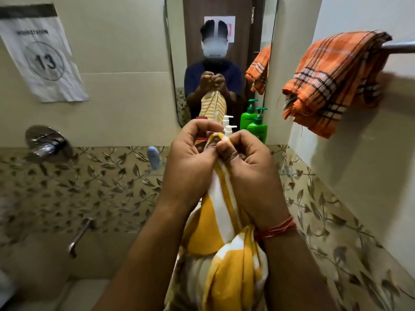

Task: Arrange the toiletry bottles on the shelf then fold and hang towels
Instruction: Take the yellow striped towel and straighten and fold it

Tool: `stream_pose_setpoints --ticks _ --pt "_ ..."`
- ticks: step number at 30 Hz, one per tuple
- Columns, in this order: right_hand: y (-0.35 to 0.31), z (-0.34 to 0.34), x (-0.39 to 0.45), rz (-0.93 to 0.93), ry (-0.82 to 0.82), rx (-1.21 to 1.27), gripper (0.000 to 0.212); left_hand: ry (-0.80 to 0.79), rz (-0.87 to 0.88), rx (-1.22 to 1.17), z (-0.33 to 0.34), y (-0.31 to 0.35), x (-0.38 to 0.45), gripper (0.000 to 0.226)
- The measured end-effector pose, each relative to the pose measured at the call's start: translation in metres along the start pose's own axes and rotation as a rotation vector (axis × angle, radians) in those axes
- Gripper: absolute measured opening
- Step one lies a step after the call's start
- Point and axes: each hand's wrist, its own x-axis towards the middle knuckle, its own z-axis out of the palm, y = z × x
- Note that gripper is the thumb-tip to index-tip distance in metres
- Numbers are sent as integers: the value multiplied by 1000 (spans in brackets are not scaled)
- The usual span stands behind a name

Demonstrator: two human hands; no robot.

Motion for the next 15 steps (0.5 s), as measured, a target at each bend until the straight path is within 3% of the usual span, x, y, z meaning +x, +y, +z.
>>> stream_pose_setpoints --ticks 3,7,15 --pt "-14 -1 5 -62 45 -96 17 -47 52 84 -14 14 2 6" --pt "-33 -2 16 -96 38 -85 16 -232 28 146 -34 34 5 11" --pt "-57 3 22 -159 -63 66 20 -450 -69 -194 -58 45 12 9"
